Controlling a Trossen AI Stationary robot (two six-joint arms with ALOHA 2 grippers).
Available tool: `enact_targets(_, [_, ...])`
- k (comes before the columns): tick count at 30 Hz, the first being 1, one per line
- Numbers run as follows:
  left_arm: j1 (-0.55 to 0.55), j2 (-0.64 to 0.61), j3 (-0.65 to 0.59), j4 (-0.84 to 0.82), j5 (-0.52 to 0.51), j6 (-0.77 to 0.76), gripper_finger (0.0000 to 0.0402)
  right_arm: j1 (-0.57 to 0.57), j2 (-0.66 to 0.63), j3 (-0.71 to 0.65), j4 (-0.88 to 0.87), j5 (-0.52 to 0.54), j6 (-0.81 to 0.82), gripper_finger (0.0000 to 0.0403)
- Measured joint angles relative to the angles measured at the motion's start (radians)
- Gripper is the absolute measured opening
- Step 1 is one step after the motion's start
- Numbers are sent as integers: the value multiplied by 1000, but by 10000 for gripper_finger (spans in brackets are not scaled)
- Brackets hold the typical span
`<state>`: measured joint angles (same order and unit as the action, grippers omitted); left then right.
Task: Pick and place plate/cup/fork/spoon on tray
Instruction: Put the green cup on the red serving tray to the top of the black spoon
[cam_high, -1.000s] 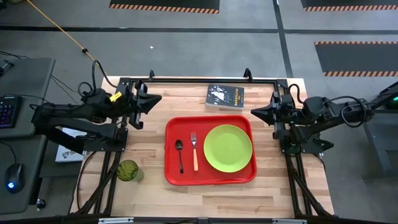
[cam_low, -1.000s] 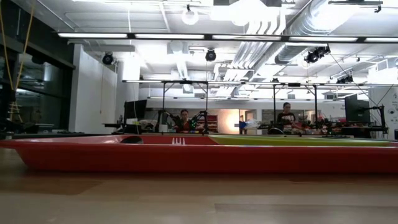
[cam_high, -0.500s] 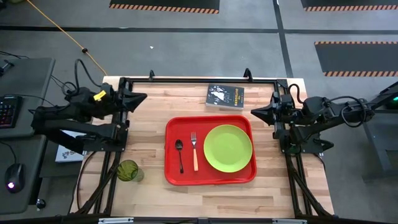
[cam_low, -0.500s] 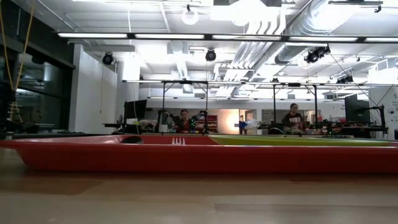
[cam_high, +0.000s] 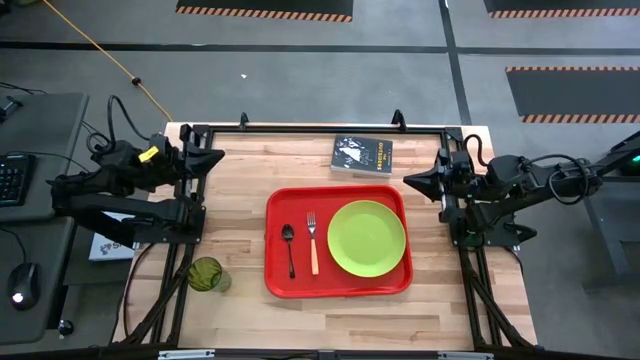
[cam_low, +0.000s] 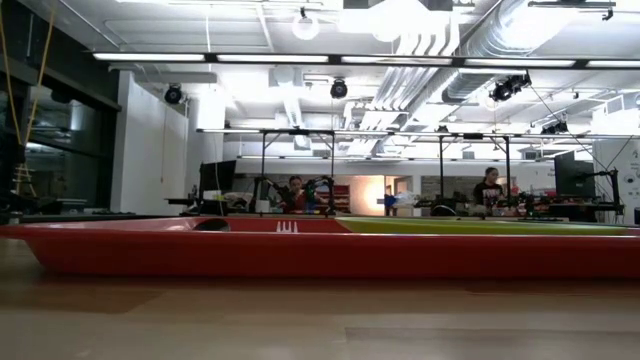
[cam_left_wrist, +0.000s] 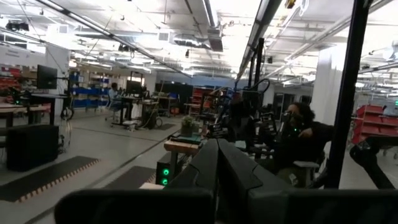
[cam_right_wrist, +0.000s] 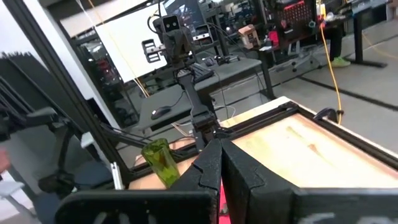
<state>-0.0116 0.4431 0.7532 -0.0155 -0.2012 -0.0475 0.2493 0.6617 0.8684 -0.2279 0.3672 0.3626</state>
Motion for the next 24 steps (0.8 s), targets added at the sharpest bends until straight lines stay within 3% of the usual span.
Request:
enact_targets(5, [0, 0, -8, -24, 15, 0, 0, 0, 0, 0, 0, 0, 28, 0])
enact_targets(15, [0, -39, -150, 95, 6, -78, 0, 0, 0, 0, 0, 0, -108, 0])
enact_targets(21, [-2, -23, -145, 96, -55, -164, 0, 0, 6, 0, 0, 20, -48, 0])
enact_targets(24, [-17, 31, -71, -10, -38, -194, 0, 0, 6, 0, 0, 21, -73, 0])
